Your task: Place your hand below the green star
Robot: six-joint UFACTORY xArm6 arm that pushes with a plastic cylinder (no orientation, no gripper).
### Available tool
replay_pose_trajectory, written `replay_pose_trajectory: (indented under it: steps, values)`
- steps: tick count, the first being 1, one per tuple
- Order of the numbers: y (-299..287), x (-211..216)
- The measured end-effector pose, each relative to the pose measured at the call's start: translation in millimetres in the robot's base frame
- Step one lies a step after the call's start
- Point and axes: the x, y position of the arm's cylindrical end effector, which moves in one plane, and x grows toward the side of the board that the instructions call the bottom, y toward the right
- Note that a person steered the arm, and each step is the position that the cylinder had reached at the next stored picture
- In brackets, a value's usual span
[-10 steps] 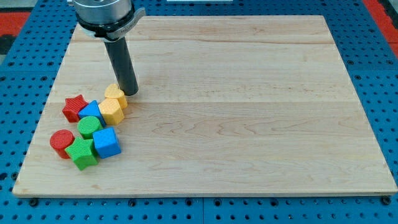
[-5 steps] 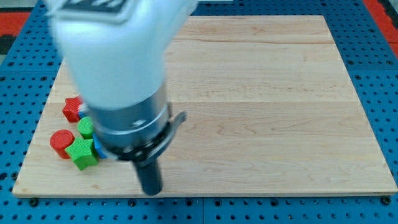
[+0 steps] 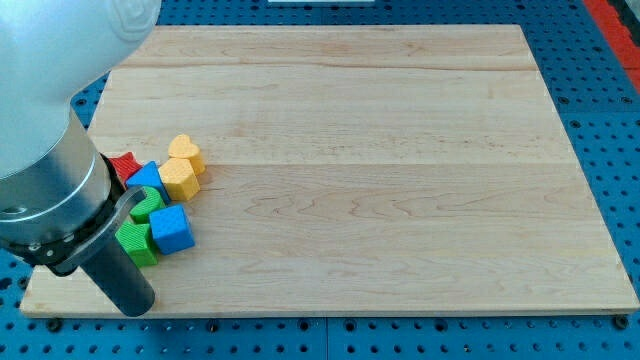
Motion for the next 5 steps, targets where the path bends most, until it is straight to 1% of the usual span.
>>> replay_pose_trajectory:
  steps: [5]
  values:
    - [-1.3,-19.1]
